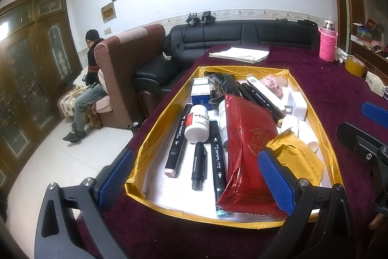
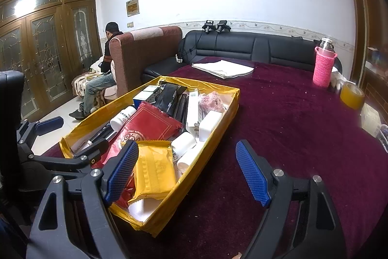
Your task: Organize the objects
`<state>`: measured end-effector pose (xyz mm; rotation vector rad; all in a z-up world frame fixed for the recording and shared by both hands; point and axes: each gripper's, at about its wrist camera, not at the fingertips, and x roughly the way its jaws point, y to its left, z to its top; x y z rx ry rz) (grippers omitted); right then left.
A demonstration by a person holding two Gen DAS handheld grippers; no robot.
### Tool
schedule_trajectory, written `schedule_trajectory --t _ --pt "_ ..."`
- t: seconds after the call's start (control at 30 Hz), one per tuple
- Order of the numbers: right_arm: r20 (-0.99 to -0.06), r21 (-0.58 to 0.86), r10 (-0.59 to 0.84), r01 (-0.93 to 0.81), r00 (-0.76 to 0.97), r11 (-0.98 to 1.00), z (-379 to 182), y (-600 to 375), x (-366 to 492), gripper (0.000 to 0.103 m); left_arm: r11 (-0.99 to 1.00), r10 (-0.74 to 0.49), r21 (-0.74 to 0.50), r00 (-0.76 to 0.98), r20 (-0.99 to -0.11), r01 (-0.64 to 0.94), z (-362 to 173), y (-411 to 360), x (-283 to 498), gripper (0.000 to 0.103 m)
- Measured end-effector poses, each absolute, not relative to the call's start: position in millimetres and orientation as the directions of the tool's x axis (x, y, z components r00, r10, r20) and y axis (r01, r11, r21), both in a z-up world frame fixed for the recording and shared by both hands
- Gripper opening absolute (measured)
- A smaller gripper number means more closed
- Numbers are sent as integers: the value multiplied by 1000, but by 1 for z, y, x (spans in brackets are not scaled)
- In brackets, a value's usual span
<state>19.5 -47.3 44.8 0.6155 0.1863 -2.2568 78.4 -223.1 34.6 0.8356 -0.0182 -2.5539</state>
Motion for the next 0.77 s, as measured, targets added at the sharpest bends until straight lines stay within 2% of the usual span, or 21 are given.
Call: schedule_trajectory --t 0.4,0.57,0.77 --pt "-482 62 -654 722 -583 -689 46 -45 20 83 -894 -433 166 -709 -557 416 33 -220 77 100" --pt "-480 66 -655 720 -584 -690 46 -44 19 83 -868 -483 185 -694 -534 461 35 -222 80 100" --pt "-478 71 -656 719 -584 -691 46 -43 19 83 -876 -469 182 -702 -536 446 34 -221 81 100"
